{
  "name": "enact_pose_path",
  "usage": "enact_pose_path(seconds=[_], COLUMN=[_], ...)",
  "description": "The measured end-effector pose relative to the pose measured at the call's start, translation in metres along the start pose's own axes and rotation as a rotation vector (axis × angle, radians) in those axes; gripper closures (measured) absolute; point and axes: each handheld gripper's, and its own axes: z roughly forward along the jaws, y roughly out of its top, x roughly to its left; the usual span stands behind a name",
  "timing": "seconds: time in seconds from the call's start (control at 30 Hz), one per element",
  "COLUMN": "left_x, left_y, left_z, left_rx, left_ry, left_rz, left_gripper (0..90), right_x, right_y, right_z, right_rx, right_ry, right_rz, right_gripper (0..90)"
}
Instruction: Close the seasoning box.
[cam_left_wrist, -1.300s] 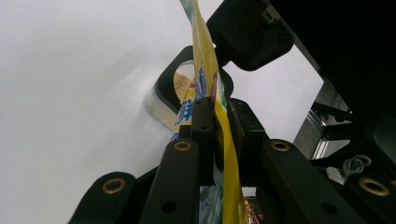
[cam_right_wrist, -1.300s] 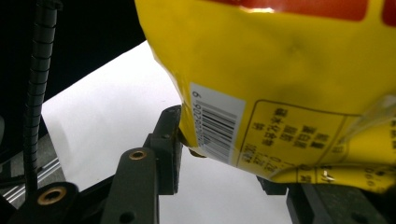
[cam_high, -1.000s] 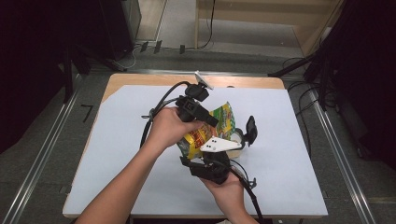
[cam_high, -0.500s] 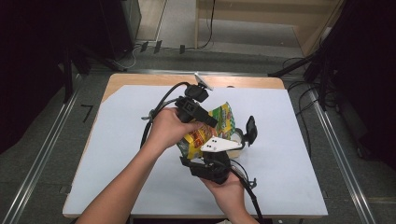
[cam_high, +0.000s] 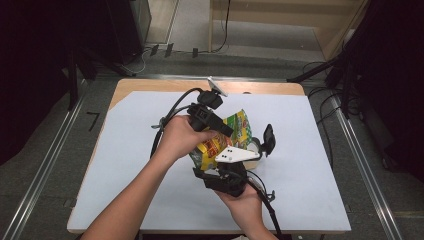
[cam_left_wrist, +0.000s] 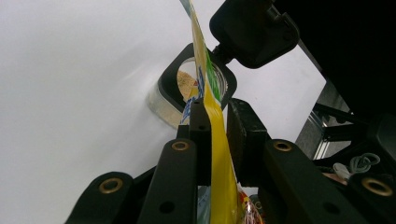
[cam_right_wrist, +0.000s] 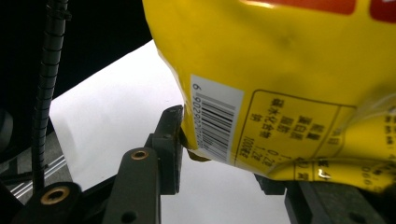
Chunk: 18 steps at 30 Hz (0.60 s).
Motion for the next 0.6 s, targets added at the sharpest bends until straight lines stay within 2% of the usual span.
enact_pose_path(seconds=[0.6], left_x=[0.0009], left_y=[-0.0003], left_z=[0.0016], left_rx=[0.004], left_ry=[0.006], left_rz=[0.01], left_gripper=[80.4], right_x=[0.0003], right_y=[0.0008], right_z=[-0.001], right_rx=[0.001], right_ry=[0.001], right_rz=[0.004], right_gripper=[60.2])
